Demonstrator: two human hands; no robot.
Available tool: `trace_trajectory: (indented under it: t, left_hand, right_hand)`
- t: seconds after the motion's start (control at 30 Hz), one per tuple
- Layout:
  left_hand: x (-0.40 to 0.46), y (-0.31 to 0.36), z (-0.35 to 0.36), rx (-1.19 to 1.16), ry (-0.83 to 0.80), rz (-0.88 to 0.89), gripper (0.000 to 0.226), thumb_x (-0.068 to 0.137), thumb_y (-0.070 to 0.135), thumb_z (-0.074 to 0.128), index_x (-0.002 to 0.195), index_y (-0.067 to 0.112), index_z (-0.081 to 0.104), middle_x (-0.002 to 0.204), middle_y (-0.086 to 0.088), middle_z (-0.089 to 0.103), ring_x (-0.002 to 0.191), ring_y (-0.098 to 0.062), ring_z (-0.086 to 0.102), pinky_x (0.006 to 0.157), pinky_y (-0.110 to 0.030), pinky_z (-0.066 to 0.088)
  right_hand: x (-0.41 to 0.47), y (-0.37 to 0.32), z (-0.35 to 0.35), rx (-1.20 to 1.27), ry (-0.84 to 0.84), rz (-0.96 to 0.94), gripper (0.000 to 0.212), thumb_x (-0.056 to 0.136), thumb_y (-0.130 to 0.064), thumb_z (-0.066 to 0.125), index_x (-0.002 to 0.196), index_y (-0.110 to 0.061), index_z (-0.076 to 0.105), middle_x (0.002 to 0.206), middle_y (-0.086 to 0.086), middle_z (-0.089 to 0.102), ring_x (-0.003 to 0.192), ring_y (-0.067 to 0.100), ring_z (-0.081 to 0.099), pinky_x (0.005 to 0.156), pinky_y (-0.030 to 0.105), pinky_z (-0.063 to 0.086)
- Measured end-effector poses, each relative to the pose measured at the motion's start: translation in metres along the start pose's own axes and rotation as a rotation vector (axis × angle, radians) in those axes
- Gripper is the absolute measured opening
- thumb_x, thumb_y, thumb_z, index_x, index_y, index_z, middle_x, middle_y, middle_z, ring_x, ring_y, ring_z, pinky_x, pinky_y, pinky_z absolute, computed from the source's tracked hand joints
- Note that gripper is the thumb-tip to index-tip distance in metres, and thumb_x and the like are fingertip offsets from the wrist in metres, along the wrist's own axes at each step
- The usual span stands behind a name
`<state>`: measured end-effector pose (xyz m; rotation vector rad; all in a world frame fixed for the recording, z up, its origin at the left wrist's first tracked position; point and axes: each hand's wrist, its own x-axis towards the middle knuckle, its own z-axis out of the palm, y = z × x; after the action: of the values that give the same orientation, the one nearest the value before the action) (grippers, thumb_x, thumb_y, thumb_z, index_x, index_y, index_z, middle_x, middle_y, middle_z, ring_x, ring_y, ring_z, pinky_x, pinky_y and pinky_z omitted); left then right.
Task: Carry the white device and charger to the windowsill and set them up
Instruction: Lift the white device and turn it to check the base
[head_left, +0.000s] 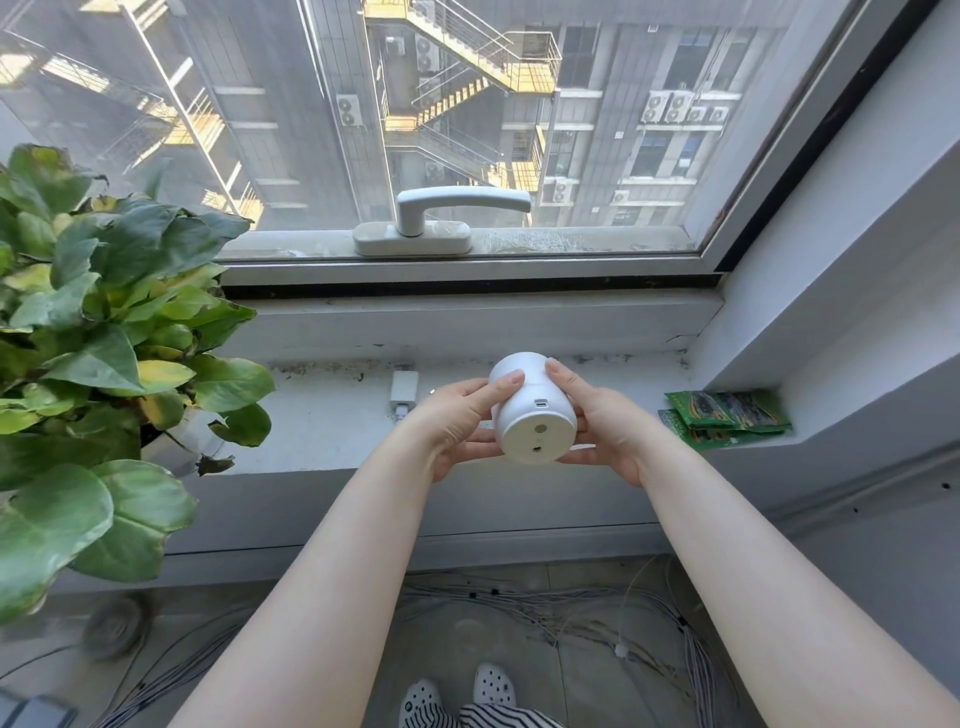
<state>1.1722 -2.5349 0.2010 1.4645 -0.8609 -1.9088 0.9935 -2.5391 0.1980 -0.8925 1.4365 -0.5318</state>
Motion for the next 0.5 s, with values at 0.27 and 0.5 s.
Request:
trace_trajectory:
  t: [0.27,0.5]
  left_hand:
    - [0.0029,-0.0002,-0.0015,-0.005,0.036,-0.018,0.056,0.079,0.049,0.068,0.12,0.011,0.062,0.112,-0.017,0.07,0.09,-0.03,0.072,0.079,-0.036,0.059]
    - [0.0034,0.0013,-0.0029,0.0,0.07,-0.012,0.052,0.077,0.055,0.067,0.106,0.011,0.067,0.1,-0.013,0.073,0.083,-0.025,0.074,0.078,-0.033,0.06]
  right_hand:
    - [-0.0046,-0.001,0.0006,0.017,-0.081,-0.182,0.045,0.091,-0.053,0.048,0.115,-0.018,0.065,0.101,-0.003,0.072,0.09,0.01,0.067,0.072,0.024,0.054]
    - [-0.0004,0.0067,-0.0064,0.059,-0.315,-0.273,0.063,0.075,-0.046,0.07,0.134,-0.028,0.053,0.133,0.008,0.061,0.123,0.019,0.057,0.099,0.043,0.05]
